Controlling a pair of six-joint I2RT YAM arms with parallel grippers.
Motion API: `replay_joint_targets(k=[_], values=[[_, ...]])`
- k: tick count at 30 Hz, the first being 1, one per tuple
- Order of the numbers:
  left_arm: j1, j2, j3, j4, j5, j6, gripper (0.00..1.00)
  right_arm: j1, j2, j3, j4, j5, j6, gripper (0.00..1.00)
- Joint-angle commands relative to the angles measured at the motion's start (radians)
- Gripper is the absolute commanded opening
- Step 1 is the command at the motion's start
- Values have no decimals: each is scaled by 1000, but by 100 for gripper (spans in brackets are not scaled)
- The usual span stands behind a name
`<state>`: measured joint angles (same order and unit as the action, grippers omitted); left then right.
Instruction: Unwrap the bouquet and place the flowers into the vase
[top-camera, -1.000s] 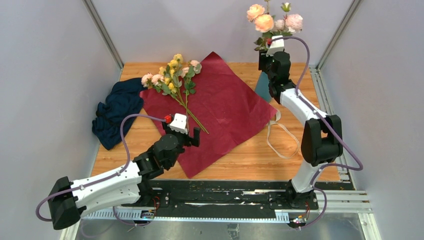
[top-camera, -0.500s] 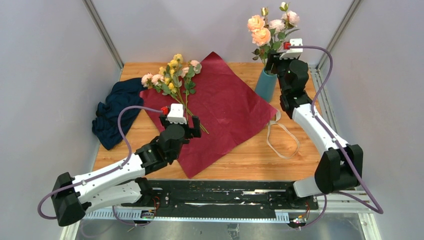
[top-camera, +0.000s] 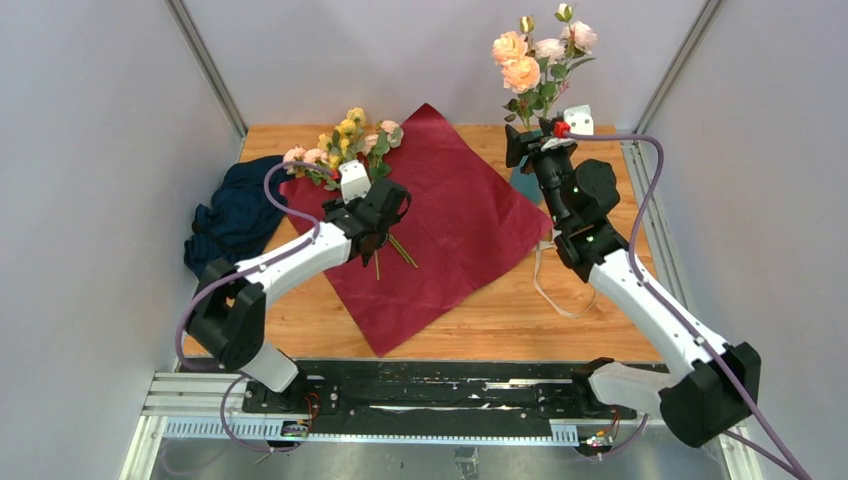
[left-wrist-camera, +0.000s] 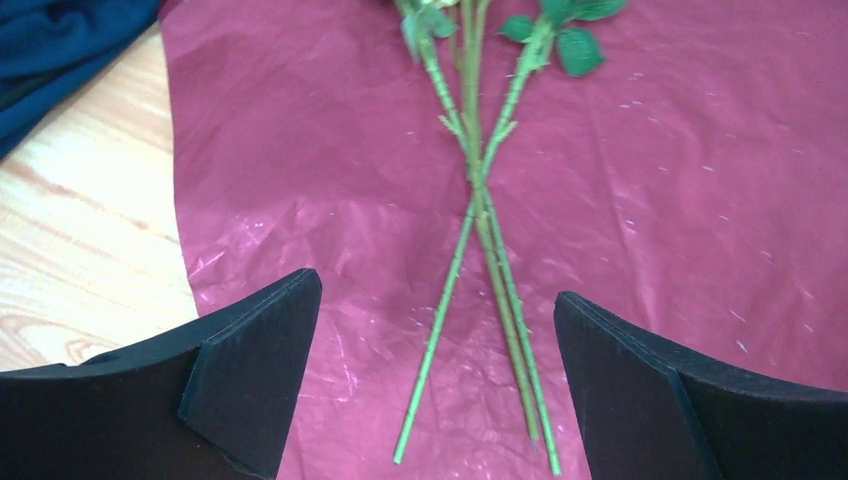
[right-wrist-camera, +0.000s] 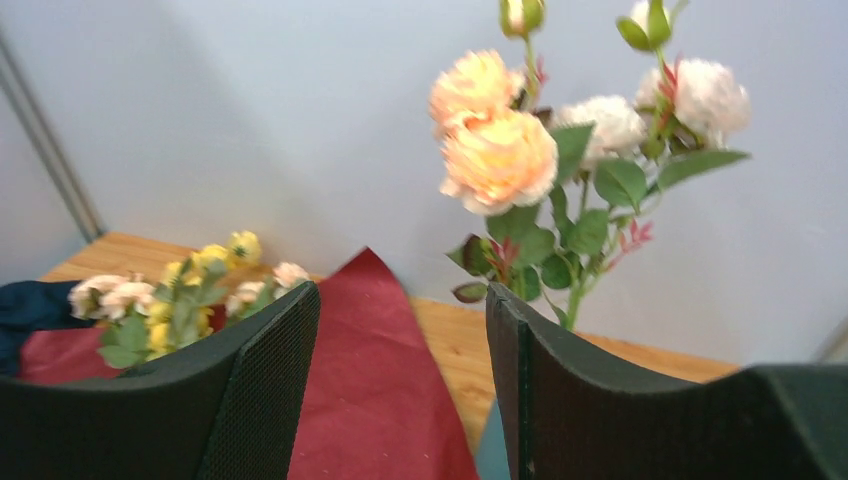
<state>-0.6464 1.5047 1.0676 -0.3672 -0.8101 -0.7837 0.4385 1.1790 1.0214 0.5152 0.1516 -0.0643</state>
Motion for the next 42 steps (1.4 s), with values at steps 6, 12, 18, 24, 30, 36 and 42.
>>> replay_joint_targets(k=[6,12,18,24,30,36,42], values=[[117,176,129,-146,55,-234,92,176,-28,-12,-26,-9,-47,59],[138,29,-67,-84,39,-337,91,210,223,221,-313,-53,10,53],[150,-164,-200,-151,-21,-385,100,224,535,512,-528,-132,58,53],[152,-358,-343,-138,-29,-378,100,268,844,806,-668,-136,59,54],[152,-455,-373,-183,-60,-351,100,309,1064,993,-728,-189,110,54],[153,-468,-396,-170,-60,-311,98,375,1129,1030,-747,-185,89,54],[153,-467,-414,-144,-30,-292,97,397,1154,1004,-738,-197,102,52]])
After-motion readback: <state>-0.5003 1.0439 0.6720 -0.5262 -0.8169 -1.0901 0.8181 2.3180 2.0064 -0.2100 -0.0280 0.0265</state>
